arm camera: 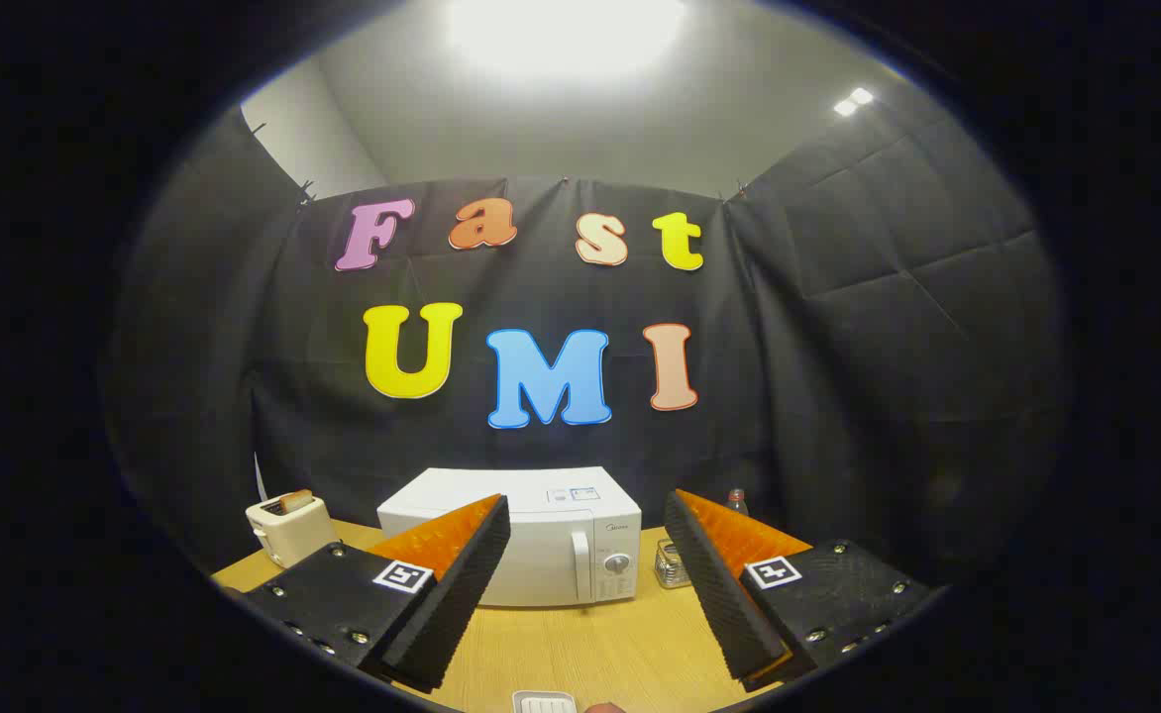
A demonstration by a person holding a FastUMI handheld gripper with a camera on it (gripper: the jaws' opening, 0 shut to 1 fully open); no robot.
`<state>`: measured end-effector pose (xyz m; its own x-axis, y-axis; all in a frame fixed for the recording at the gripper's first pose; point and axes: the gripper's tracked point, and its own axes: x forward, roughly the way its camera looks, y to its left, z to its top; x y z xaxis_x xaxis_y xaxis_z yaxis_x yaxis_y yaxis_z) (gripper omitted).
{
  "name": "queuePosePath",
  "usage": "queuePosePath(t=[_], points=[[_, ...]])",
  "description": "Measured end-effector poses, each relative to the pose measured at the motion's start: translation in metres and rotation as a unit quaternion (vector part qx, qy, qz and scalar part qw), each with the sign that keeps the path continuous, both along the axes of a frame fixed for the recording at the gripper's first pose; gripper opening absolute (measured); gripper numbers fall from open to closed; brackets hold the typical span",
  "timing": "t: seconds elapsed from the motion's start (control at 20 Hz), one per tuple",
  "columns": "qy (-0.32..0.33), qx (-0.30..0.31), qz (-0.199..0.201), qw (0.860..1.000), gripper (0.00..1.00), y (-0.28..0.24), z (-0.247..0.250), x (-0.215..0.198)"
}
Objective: Open the microwave, put the food inside, and close the microwave door.
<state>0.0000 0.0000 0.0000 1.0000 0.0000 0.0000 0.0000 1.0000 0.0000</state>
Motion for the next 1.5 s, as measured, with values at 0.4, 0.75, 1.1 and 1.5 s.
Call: queuePosePath(t=[0.4, 0.75, 1.1, 1.5], points=[[0.003, -0.013, 0.010, 1.000, 0.99, 0.009, -0.002, 0.000], [0.004, 0.005, 0.003, 1.000, 0.99, 0.008, 0.004, 0.003], [-0.009, 0.003, 0.001, 1.000, 0.99, 0.009, 0.013, 0.004], [-0.006, -0.008, 0.007, 1.000, 0.99, 0.010, 0.004, 0.008]])
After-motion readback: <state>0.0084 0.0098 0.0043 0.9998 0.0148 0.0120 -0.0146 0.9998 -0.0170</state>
